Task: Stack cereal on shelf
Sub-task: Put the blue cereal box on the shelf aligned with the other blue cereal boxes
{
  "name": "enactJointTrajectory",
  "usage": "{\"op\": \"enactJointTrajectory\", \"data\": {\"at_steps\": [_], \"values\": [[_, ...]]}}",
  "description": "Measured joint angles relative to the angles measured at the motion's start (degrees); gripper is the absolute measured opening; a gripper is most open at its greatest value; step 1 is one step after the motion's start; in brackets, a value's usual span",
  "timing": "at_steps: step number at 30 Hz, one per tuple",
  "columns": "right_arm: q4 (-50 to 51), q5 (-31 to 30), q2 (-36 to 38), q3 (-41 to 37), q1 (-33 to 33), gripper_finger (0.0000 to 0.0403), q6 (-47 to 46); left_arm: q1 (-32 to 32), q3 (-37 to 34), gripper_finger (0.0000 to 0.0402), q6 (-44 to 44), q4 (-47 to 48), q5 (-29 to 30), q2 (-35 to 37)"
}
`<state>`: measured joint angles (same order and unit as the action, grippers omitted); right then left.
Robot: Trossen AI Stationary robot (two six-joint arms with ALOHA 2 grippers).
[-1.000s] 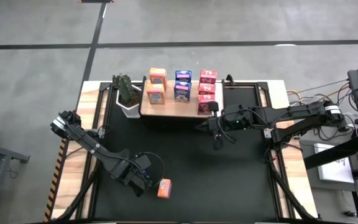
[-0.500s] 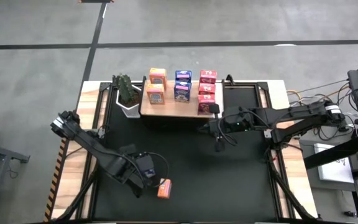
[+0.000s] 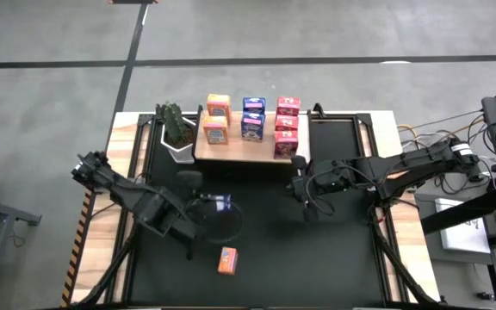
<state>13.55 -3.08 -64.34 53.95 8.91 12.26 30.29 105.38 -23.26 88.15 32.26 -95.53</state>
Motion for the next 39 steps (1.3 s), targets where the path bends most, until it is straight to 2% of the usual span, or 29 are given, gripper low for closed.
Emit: {"op": "enactJointTrajectory", "data": {"at_steps": [5, 8, 13, 16, 20, 28, 39], "values": [[-0.2, 0.0, 0.7, -2.0, 1.0, 0.0009, -3.9, -6.6, 1.9, 0.0139, 10.4, -1.9, 3.2, 0.0], [-0.2, 0.0, 0.9, -3.4, 1.4, 0.0009, -5.9, -11.4, 1.9, 0.0139, 18.2, -6.4, 3.9, 0.1], [-0.5, 0.0, 1.0, -4.9, 1.4, 0.0009, -8.7, -19.1, 1.9, 0.0139, 29.7, -14.9, 3.5, 0.2], [-0.6, 0.0, 0.9, -5.0, 1.4, 0.0009, -9.7, -23.6, 1.8, 0.0139, 34.0, -18.3, 0.4, 0.2], [-0.6, 0.0, 0.9, -5.0, 1.4, 0.0009, -9.9, -28.8, 1.8, 0.0139, 36.4, -21.9, -6.8, 0.2], [-0.6, 0.0, 0.9, -5.0, 1.4, 0.0009, -10.3, -35.4, 1.7, 0.0139, 36.6, -23.5, -12.2, -0.7], [-1.0, -0.1, 0.9, -4.9, 1.4, 0.0009, -11.6, -36.9, 1.8, 0.0144, 38.0, -25.2, -12.8, -4.2]]}}
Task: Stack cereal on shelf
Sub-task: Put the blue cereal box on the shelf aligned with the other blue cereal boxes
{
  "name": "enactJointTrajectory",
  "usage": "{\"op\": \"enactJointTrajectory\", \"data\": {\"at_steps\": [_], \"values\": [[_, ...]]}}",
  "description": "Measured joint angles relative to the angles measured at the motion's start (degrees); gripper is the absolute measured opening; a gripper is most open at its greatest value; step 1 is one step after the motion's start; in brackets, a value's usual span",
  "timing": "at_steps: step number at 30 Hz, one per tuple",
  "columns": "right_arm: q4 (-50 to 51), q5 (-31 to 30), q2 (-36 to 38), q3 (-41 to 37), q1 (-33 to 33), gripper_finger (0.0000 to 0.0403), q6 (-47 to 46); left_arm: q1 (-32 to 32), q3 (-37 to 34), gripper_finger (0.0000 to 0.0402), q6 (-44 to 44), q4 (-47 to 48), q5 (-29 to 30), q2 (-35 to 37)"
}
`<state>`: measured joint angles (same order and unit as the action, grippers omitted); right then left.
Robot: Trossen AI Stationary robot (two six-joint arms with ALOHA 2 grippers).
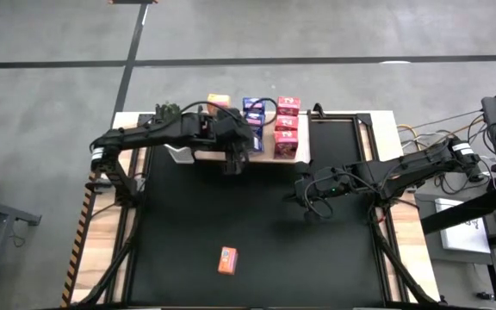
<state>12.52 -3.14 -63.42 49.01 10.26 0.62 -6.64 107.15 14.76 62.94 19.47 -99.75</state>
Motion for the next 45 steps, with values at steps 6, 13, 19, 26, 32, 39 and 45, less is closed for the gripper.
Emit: {"op": "enactJointTrajectory", "data": {"at_steps": [6, 13, 19, 26, 32, 39, 45], "values": [[0.0, 0.0, 0.0, 0.0, 0.0, 0.0009, 0.0, -0.1, 0.0, 0.0165, 0.8, 0.2, 0.0, -1.5], [0.0, 0.0, 0.0, 0.0, 0.0, 0.0009, 0.1, -0.1, 0.0, 0.0191, 1.1, -0.2, 0.0, -1.5], [-1.1, 0.0, 0.0, 0.0, 0.0, 0.0009, 0.5, -0.1, 1.9, 0.0196, 1.5, -0.3, 0.0, -1.5], [-1.1, 0.0, 0.0, 0.0, 0.0, 0.0009, 0.5, -0.1, 5.0, 0.0196, 1.5, 0.0, 0.0, -1.5], [-1.1, 0.0, 0.0, 0.0, 0.0, 0.0009, 0.5, -0.1, 5.1, 0.0196, 1.5, 0.0, 0.6, -1.5], [-1.3, 0.0, 0.0, 0.0, 0.0, 0.0009, 0.4, -0.1, 4.9, 0.0196, 1.5, -0.4, 1.0, -1.4], [-1.3, 0.0, 0.0, 0.0, 0.0, 0.0009, 0.4, -0.1, 5.0, 0.0196, 1.5, -0.6, 1.0, -1.4]]}}
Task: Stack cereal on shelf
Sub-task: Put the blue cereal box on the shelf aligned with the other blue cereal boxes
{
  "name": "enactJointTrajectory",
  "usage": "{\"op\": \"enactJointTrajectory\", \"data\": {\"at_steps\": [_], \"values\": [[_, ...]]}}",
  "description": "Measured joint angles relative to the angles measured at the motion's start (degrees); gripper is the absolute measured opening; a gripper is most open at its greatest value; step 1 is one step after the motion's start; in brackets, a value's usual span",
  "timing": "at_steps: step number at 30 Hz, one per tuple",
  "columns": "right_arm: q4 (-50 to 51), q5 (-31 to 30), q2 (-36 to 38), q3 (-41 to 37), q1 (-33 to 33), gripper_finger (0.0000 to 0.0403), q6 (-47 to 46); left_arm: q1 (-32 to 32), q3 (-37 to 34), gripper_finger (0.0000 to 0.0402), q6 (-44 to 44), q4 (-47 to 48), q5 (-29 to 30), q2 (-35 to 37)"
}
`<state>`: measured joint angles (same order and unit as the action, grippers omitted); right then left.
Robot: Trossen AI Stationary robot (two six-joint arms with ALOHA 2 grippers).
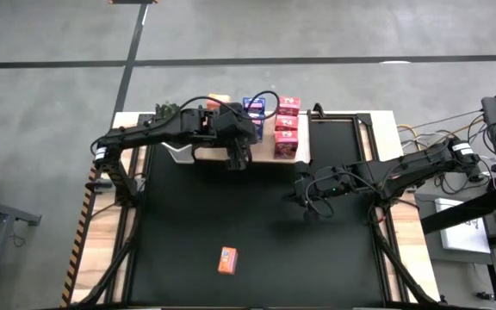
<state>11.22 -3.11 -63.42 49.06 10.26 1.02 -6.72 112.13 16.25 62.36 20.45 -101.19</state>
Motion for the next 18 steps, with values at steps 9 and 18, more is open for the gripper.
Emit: {"op": "enactJointTrajectory", "data": {"at_steps": [9, 18], "values": [[0.0, 0.0, 0.0, -0.2, 0.0, 0.0009, 0.3, 5.3, 0.8, 0.0195, -2.3, 7.0, 5.2, 4.9], [0.0, 0.0, 0.0, -0.3, 0.0, 0.0009, 1.8, 6.3, -10.6, 0.0119, -7.8, 11.7, 13.3, 10.2]]}}
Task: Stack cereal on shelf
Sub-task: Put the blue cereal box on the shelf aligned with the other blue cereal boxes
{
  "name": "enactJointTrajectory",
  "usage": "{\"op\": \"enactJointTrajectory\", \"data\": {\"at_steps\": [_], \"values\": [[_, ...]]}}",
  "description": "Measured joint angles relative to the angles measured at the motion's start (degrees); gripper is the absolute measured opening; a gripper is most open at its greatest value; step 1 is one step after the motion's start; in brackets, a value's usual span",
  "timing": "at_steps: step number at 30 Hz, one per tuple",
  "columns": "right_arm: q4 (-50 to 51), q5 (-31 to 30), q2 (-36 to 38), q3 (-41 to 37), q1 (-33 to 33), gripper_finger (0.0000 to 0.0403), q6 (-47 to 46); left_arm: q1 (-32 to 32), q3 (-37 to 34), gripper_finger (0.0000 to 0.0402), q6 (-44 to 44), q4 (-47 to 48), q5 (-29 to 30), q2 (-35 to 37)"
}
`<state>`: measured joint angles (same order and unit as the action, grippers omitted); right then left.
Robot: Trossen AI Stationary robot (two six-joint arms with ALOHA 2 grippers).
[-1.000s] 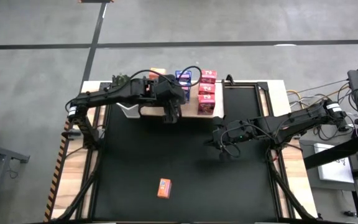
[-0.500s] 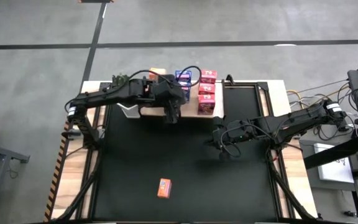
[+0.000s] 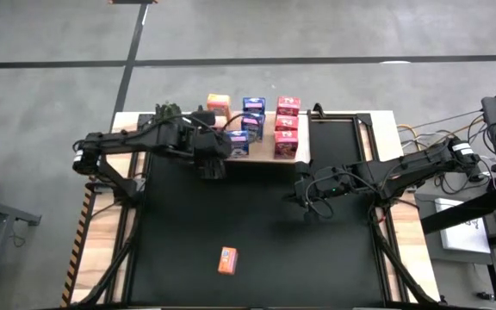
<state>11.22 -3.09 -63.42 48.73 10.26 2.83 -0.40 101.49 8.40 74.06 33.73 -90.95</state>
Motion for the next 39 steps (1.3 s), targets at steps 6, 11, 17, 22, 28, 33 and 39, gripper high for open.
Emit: {"op": "enactJointTrajectory", "data": {"at_steps": [6, 11, 17, 22, 28, 33, 39], "values": [[-0.4, 0.0, 0.0, 0.0, 0.0, 0.0009, 0.4, -0.4, -10.3, 0.0042, 0.3, -8.7, 4.4, 2.5], [-0.9, 0.0, 0.0, 0.0, 0.0, 0.0009, 0.3, -1.1, -14.2, 0.0006, 2.0, -15.4, 4.4, 2.5], [-1.2, 0.0, 0.0, 0.0, 0.0, 0.0009, 0.2, -1.5, -14.5, 0.0002, 3.7, -20.9, 4.4, 1.5], [-1.3, 0.0, 0.0, 0.0, 0.0, 0.0009, -0.2, -1.7, -14.5, 0.0002, 5.1, -23.8, 4.4, 0.9], [-1.3, 0.0, 0.0, 0.0, 0.0, 0.0009, -0.4, -2.1, -14.5, 0.0002, 6.0, -26.5, 4.4, 0.3], [-1.3, 0.0, 0.0, 0.0, 0.0, 0.0009, -0.5, -2.3, -14.5, 0.0002, 6.0, -26.1, 4.8, 0.0], [-1.3, 0.0, 0.0, 0.0, 0.0, 0.0009, -2.2, -0.3, -14.5, 0.0001, 3.3, -25.8, 4.8, 1.6]]}}
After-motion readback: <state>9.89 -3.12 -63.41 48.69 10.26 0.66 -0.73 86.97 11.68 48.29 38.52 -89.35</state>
